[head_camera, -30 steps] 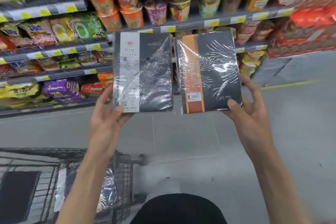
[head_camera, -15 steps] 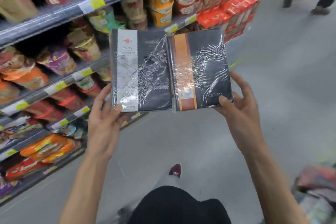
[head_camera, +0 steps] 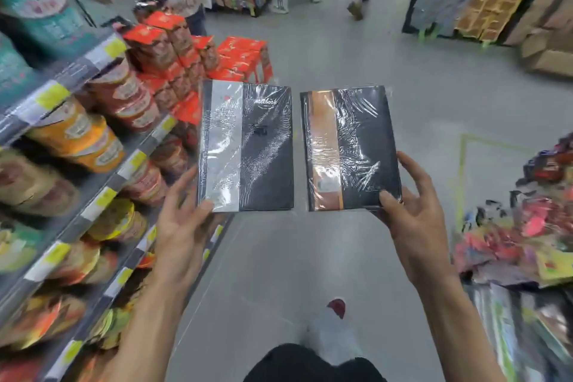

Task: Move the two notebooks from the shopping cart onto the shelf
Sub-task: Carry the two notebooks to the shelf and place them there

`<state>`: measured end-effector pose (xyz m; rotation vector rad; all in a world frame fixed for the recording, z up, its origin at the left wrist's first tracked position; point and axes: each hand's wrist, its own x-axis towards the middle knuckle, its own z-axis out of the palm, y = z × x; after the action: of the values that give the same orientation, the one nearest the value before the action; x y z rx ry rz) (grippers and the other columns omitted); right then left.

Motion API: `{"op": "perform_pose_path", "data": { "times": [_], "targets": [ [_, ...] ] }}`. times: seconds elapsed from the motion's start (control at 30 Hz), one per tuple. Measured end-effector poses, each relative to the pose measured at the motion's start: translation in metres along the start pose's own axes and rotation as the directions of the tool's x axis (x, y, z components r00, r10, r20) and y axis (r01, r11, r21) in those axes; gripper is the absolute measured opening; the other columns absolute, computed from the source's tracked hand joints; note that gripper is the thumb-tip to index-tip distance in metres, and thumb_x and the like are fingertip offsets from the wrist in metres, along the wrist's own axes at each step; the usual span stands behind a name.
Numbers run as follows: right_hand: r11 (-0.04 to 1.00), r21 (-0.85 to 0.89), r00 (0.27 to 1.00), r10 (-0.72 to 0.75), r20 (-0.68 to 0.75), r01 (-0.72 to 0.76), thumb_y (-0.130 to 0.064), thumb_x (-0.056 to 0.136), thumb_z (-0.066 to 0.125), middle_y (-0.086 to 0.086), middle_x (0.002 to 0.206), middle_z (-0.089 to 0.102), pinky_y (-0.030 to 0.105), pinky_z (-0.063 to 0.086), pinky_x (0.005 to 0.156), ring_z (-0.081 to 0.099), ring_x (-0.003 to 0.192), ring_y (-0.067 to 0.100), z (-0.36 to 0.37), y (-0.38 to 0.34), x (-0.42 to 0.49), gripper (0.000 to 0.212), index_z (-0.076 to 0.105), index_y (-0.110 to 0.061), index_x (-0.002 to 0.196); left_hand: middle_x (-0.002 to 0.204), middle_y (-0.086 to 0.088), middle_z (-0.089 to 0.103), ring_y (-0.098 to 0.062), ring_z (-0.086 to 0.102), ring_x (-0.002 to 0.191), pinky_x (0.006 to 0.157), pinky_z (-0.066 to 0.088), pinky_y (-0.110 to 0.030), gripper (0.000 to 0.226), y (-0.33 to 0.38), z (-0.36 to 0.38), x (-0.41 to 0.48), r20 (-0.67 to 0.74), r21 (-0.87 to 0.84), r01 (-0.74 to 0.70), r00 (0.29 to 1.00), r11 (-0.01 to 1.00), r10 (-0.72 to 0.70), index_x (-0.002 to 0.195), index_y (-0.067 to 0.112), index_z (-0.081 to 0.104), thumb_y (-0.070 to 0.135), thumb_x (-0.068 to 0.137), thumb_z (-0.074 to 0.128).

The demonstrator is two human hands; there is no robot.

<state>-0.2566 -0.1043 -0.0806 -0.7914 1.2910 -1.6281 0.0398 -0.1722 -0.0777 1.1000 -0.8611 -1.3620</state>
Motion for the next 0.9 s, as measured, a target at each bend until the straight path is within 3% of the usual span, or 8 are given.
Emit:
{"op": "perform_pose_path", "data": {
  "times": [0.2,0.3,0.43,0.53,0.63,0.73,0.9],
  "targets": [
    [0.998,-0.008,0.968,-0.057,-0.246,0.057,0.01,0.098,0.049,0.01,0.116,0.074,0.042,0.056,0.097,0.069,0.109,0.027,-0.072,-0.022,0.048,0.061,0.045,-0.026,0.147,0.135,-0.012,0.063,-0.023,0.066,0.114,0.083,0.06,-0.034,0.051,-0.041,0.117,0.081,0.233,-0.007,0.089,0.969,0.996,-0.085,0.14,0.013,0.048,-0.01,0.094,0.048],
    [0.996,-0.047,0.928,-0.087,-0.361,0.075,0.008,0.098,0.051,0.008,0.121,0.072,0.05,0.053,0.1,0.067,0.114,0.03,-0.104,-0.023,0.058,0.06,0.046,-0.03,0.145,0.131,-0.012,0.065,-0.025,0.066,0.112,0.085,0.06,-0.036,0.049,-0.061,0.169,0.11,0.365,0.049,0.136,0.92,0.99,-0.144,0.137,0.016,0.05,-0.01,0.095,0.048],
    [0.996,-0.045,0.838,-0.091,-0.539,0.078,-0.013,0.094,0.064,-0.001,0.15,0.051,0.062,0.036,0.113,0.048,0.138,0.034,-0.141,-0.013,0.054,0.061,0.047,-0.043,0.143,0.139,-0.027,0.054,-0.029,0.065,0.108,0.086,0.059,-0.035,0.048,-0.084,0.228,0.136,0.503,0.118,0.22,0.828,0.968,-0.25,0.129,0.025,0.057,-0.008,0.096,0.049],
    [0.996,-0.031,0.756,-0.086,-0.649,0.086,-0.026,0.087,0.071,-0.001,0.156,0.043,0.064,0.027,0.117,0.034,0.147,0.033,-0.155,-0.005,0.046,0.068,0.043,-0.041,0.146,0.128,-0.021,0.061,-0.022,0.07,0.1,0.087,0.059,-0.035,0.05,-0.1,0.268,0.151,0.6,0.205,0.227,0.739,0.952,-0.305,0.138,0.021,0.052,-0.007,0.096,0.049],
    [0.993,-0.014,0.662,-0.087,-0.744,0.115,-0.02,0.089,0.069,0.001,0.156,0.044,0.064,0.025,0.118,0.036,0.146,0.032,-0.165,0.004,0.037,0.068,0.042,-0.037,0.148,0.117,-0.011,0.069,-0.02,0.071,0.098,0.087,0.059,-0.034,0.051,-0.115,0.307,0.159,0.677,0.262,0.249,0.641,0.932,-0.362,0.142,0.019,0.048,-0.006,0.097,0.048],
    [0.989,0.005,0.539,-0.075,-0.839,0.146,-0.011,0.096,0.064,0.0,0.153,0.048,0.064,0.031,0.115,0.044,0.141,0.032,-0.166,0.014,0.026,0.062,0.044,-0.038,0.147,0.12,-0.01,0.07,-0.022,0.071,0.101,0.086,0.059,-0.033,0.048,-0.133,0.346,0.165,0.745,0.343,0.257,0.512,0.904,-0.428,0.137,0.021,0.05,-0.007,0.098,0.047],
    [0.979,0.014,0.245,-0.037,-0.969,0.203,0.002,0.097,0.059,0.002,0.137,0.063,0.056,0.045,0.108,0.059,0.128,0.029,-0.154,0.026,0.005,0.059,0.049,-0.034,0.143,0.128,-0.013,0.067,-0.028,0.067,0.111,0.09,0.058,-0.038,0.047,-0.167,0.403,0.16,0.819,0.473,0.199,0.261,0.858,-0.512,0.136,0.019,0.051,-0.008,0.098,0.047]
  ]
}}
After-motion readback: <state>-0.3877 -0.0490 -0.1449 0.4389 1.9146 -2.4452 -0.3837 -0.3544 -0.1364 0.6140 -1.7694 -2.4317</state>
